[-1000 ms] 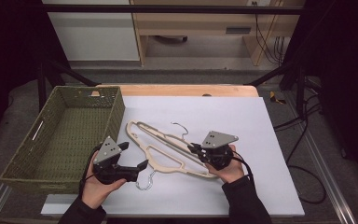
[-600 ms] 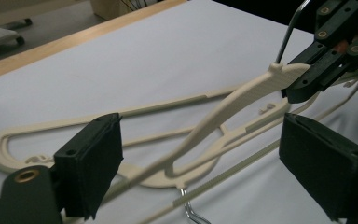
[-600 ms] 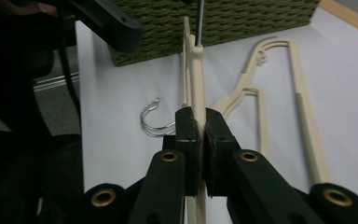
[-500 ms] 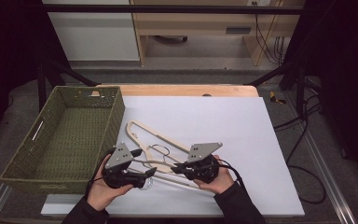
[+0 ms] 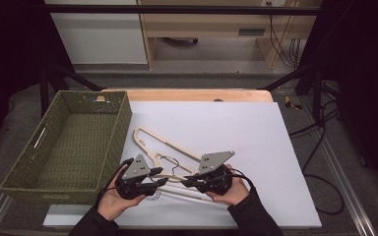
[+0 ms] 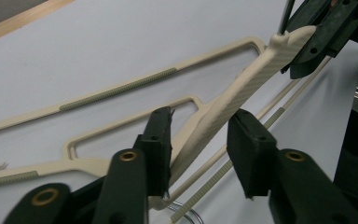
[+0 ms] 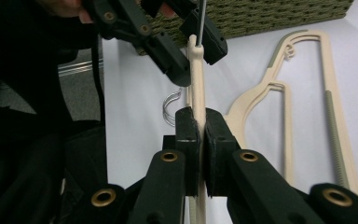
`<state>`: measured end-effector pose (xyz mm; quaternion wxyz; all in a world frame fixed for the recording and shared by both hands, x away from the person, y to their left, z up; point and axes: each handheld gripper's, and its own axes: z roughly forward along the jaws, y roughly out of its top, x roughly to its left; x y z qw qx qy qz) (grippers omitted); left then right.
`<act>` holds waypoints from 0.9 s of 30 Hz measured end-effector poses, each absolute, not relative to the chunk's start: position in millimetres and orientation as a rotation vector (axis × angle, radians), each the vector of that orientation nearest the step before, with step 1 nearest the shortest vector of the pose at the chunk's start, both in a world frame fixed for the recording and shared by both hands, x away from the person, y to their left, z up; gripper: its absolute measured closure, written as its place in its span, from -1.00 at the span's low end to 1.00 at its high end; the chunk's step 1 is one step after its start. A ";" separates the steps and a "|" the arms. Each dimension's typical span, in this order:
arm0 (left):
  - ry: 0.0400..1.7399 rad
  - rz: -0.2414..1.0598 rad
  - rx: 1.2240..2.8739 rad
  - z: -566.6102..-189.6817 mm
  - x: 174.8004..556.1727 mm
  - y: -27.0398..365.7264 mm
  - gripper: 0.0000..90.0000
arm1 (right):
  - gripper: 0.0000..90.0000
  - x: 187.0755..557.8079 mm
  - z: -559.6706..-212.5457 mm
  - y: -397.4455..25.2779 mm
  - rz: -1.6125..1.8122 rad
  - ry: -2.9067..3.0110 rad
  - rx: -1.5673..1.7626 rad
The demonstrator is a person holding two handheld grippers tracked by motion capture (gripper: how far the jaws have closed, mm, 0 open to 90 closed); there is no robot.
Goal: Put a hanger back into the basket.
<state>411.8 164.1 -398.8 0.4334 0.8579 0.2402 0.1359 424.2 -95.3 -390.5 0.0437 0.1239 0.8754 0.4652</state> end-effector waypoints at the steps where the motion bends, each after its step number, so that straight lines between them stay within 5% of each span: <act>1: 0.598 0.338 2.137 -398.8 411.8 164.1 0.40 | 0.93 424.2 -390.5 -95.3 1.422 2.676 0.379; 8: 0.584 0.380 2.179 -396.5 406.6 160.0 0.49 | 0.87 425.3 -391.1 -97.5 1.428 2.683 0.390; 27: 0.578 0.317 2.153 -390.0 389.6 145.6 0.92 | 0.10 427.5 -386.4 -109.5 1.454 2.454 0.505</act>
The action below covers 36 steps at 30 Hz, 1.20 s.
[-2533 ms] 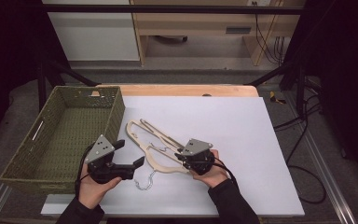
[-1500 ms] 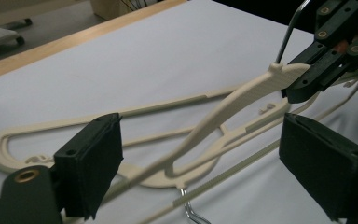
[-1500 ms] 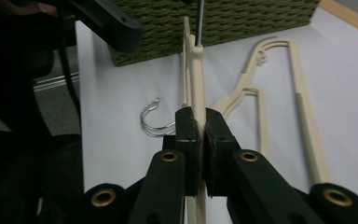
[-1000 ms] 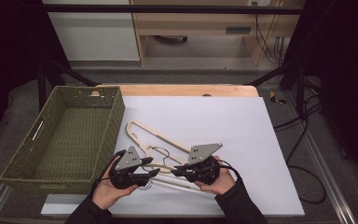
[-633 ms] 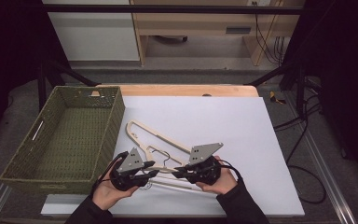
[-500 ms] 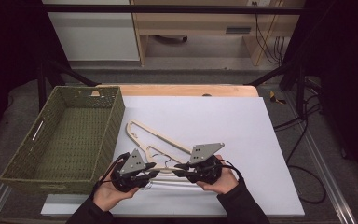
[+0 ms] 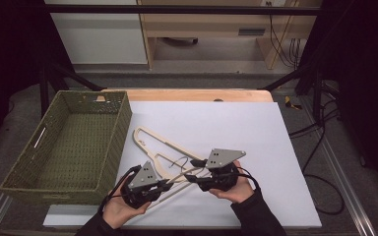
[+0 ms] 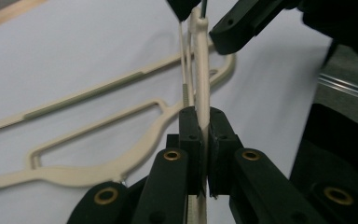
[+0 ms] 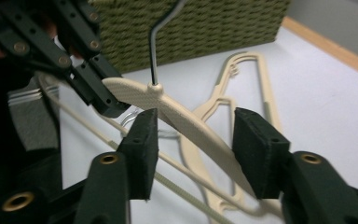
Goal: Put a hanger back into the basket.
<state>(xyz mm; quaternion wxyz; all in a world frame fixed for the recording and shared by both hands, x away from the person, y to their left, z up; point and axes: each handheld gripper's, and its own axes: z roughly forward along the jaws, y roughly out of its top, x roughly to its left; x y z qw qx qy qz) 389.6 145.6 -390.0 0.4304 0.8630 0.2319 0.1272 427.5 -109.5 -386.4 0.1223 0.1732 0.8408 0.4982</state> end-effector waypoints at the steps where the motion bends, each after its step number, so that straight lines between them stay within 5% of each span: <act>1: 0.591 0.299 2.143 -389.7 390.6 147.1 0.92 | 0.08 427.9 -385.5 -110.8 1.471 2.447 0.517; 14: 0.677 0.325 2.041 -376.1 389.3 162.8 0.92 | -0.54 427.1 -375.4 -152.1 1.541 2.176 0.760; 36: 0.708 0.418 1.905 -300.4 390.1 203.5 0.92 | -0.78 424.4 -395.6 -222.4 1.456 1.967 1.059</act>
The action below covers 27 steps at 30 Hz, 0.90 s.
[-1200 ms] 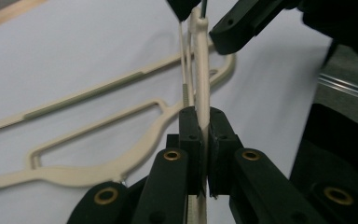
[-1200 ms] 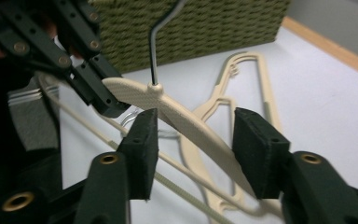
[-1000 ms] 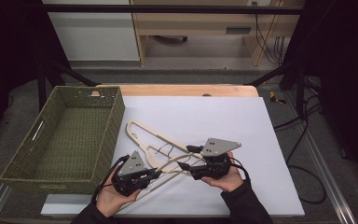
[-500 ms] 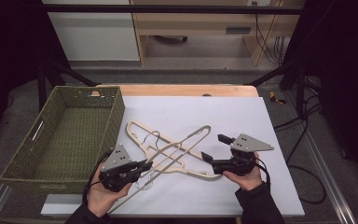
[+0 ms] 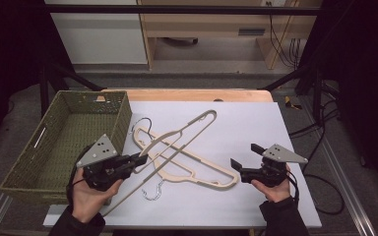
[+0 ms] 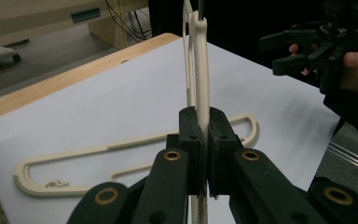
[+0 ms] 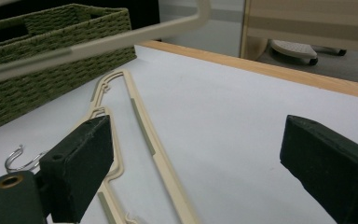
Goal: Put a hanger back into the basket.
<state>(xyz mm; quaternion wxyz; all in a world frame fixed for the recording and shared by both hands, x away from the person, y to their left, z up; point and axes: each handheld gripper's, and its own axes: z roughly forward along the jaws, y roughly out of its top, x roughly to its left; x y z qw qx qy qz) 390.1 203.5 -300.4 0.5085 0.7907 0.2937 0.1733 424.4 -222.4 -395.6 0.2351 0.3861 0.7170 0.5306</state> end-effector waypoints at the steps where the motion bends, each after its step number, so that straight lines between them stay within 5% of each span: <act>1: 0.700 0.426 1.899 -291.8 392.7 209.0 0.92 | -0.79 424.3 -396.0 -224.0 1.455 1.960 1.081; 13: 0.733 0.495 1.865 -249.9 421.8 260.3 0.92 | -0.82 425.4 -397.8 -223.6 1.432 1.962 1.094; 27: 0.854 0.579 1.895 -253.3 465.3 329.2 0.92 | -0.83 426.6 -399.1 -221.8 1.424 1.977 1.093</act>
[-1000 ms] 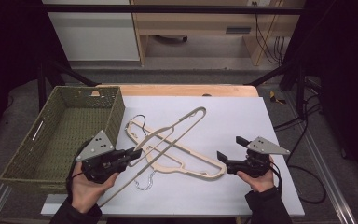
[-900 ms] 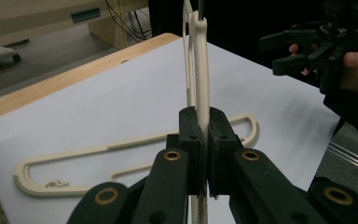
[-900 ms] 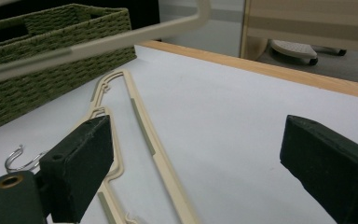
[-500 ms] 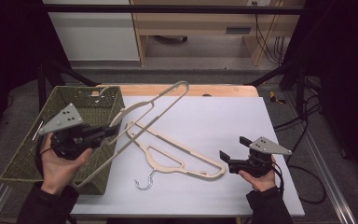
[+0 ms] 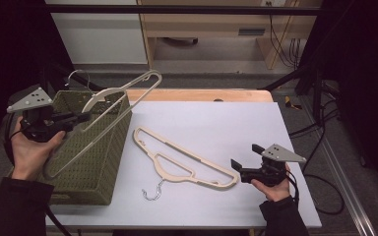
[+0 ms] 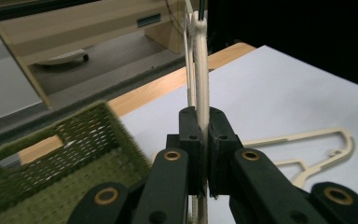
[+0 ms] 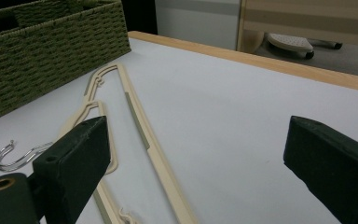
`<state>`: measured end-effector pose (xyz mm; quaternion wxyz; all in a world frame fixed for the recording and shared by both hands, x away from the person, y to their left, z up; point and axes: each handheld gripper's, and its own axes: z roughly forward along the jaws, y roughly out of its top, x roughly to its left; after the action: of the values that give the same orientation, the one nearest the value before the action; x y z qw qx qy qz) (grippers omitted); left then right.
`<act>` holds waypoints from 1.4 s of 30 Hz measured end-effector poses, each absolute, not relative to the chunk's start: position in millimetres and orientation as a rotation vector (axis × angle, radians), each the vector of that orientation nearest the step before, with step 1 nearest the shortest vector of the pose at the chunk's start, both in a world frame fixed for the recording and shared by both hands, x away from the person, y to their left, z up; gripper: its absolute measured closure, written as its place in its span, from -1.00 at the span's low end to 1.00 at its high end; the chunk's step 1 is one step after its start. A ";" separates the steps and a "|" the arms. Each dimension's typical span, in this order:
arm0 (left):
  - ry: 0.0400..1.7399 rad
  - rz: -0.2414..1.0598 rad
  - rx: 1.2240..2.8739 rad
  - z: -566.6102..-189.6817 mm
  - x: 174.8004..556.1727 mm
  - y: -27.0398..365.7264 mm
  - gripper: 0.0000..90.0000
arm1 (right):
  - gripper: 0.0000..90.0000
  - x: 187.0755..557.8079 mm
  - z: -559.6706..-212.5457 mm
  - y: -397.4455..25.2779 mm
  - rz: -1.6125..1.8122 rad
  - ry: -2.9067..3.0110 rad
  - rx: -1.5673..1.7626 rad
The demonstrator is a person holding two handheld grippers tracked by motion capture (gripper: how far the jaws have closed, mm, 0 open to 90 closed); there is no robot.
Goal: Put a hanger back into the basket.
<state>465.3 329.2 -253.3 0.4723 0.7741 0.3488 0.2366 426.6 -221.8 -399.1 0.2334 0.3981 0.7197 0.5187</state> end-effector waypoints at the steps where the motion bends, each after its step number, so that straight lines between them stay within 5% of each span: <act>1: 0.867 0.584 1.893 -254.8 467.5 333.1 0.92 | -0.83 426.6 -399.1 -221.8 1.425 1.977 1.093; 20: 1.025 0.598 1.872 -292.1 482.4 409.1 0.92 | -0.85 427.1 -399.7 -221.6 1.424 1.979 1.096; 42: 1.158 0.465 1.863 -347.6 489.1 425.6 0.92 | -0.85 427.5 -400.6 -221.3 1.412 1.998 1.078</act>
<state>489.1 425.6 -347.6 0.4348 0.7481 0.4651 0.1870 427.5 -221.3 -400.6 0.2319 0.3923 0.7270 0.5137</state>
